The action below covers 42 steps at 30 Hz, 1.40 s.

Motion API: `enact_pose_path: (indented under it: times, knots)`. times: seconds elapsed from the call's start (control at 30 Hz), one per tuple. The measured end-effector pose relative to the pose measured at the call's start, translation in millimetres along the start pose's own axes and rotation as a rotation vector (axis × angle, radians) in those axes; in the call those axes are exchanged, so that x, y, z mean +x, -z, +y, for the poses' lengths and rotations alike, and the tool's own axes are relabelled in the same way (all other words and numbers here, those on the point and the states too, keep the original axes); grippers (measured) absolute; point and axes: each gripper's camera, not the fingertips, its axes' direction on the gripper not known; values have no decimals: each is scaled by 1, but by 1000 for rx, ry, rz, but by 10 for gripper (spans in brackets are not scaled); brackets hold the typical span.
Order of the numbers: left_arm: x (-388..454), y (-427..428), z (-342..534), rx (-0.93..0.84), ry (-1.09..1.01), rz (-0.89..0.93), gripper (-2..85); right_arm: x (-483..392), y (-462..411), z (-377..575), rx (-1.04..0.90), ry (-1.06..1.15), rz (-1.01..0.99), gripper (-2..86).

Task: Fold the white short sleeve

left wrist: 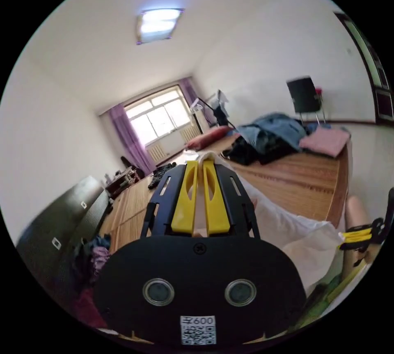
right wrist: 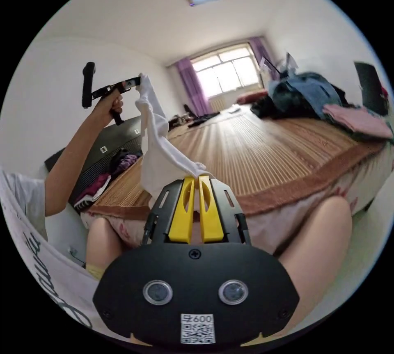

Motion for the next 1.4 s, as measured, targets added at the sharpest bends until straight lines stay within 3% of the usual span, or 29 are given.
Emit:
enact_pose_path:
  times: [0.17, 0.23, 0.4, 0.63, 0.73, 0.8, 0.87, 1.07, 1.23, 1.33, 1.4]
  knots:
    - [91, -117, -25, -377, -218, 2, 92, 36, 20, -29, 6, -114, 0, -8]
    - [80, -124, -23, -356, -148, -14, 110, 41, 27, -36, 10, -125, 44, -8]
    - [-25, -112, 13, -374, 171, 146, 122, 56, 30, -50, -10, -176, 55, -8]
    - [-57, -92, 108, -478, 143, 254, 153, 55, 19, -64, -34, -183, 62, -8]
    - [-63, -113, 136, -539, 230, 413, 164, 47, 13, -71, -59, -162, 73, -8]
    - [-70, -142, 151, -603, 304, 521, 149, 41, 11, -73, -71, -155, 74, -8]
    - [-76, -151, 152, -575, 324, 585, 79, 38, 11, -72, -77, -156, 65, -8]
    - [-152, -126, 110, -355, 486, 415, 22, 10, 20, -70, -132, -18, 118, -8]
    - [-163, -92, 15, -174, 154, 68, 23, -35, 8, -63, -233, 251, 176, -8]
    - [-142, -131, -23, -288, 23, -179, 29, -74, -6, -49, -242, 470, 270, -8]
    - [-122, -190, -26, -536, -52, -240, 44, -89, -19, -44, -218, 455, 350, -8]
